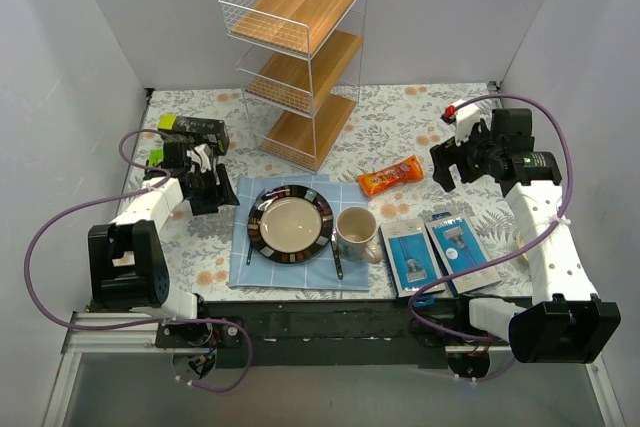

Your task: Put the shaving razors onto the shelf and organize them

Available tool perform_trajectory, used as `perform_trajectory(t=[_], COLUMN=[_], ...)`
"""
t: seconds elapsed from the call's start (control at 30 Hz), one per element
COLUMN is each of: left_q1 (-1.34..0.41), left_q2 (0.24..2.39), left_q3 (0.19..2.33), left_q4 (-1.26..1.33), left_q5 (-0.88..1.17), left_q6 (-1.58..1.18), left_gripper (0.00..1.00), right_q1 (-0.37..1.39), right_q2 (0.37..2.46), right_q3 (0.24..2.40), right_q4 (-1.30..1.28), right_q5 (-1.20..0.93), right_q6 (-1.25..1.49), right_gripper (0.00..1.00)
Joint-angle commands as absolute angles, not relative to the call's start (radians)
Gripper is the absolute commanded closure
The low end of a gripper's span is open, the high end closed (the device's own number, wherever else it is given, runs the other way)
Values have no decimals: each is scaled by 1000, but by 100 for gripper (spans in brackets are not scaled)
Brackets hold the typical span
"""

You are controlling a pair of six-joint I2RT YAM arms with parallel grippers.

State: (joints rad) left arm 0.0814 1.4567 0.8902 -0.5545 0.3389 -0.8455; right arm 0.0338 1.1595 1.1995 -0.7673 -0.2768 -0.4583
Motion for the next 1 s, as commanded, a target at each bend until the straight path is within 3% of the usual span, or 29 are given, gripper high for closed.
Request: perform_trajectory(t=[0.0, 0.23, 0.73, 0.97], left_q1=[86, 90, 75, 63], left_q2=[1482, 1453, 1597, 1617], left_q3=[893, 835, 839, 870], left_q4=[-557, -575, -606, -649], left_q5=[363, 261, 420, 442], left_q6=[-821, -812, -761, -741], left_gripper=[37, 43, 55, 74], right_q1=[34, 35, 35, 35], right_q2=[1189, 1218, 1266, 1267], right_q3=[1270, 1302, 1310, 1292], right_q4=[-787, -788, -782, -776], right_q5=[-325, -345, -345, -350], right_q6=[-459, -425, -425, -423], right_gripper=[7, 7, 7, 7])
